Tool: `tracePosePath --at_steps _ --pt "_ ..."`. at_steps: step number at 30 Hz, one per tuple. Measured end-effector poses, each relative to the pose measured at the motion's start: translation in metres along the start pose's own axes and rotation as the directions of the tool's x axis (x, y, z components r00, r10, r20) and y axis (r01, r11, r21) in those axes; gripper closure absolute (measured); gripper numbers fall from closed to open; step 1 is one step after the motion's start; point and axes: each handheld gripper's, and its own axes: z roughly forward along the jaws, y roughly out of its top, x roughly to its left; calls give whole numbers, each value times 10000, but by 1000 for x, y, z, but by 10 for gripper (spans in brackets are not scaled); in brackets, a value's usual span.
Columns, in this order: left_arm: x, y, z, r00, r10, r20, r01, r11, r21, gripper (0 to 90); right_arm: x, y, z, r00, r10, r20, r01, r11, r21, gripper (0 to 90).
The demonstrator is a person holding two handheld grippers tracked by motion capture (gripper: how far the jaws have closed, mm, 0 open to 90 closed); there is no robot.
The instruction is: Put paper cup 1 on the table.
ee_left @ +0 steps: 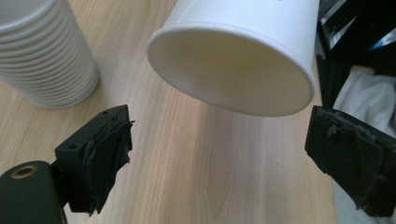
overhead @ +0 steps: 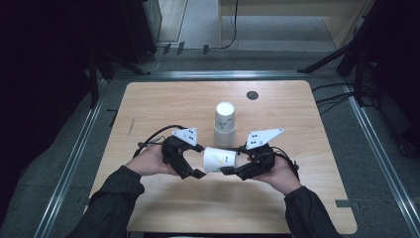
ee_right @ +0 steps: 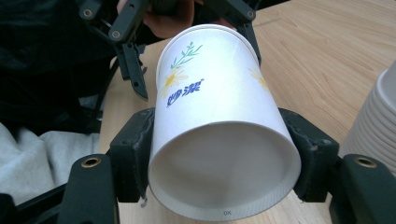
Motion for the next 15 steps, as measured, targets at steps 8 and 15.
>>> tracePosePath --at_steps 8,15 --pt "-1 0 10 9978 187 634 -138 9969 -778 82 1 1 1 9991 0 -414 -4 10000 -96 345" --pt "-2 1 8 9959 139 895 -38 9936 -1129 82 1 -1 2 9976 61 -685 -69 9999 -117 344"
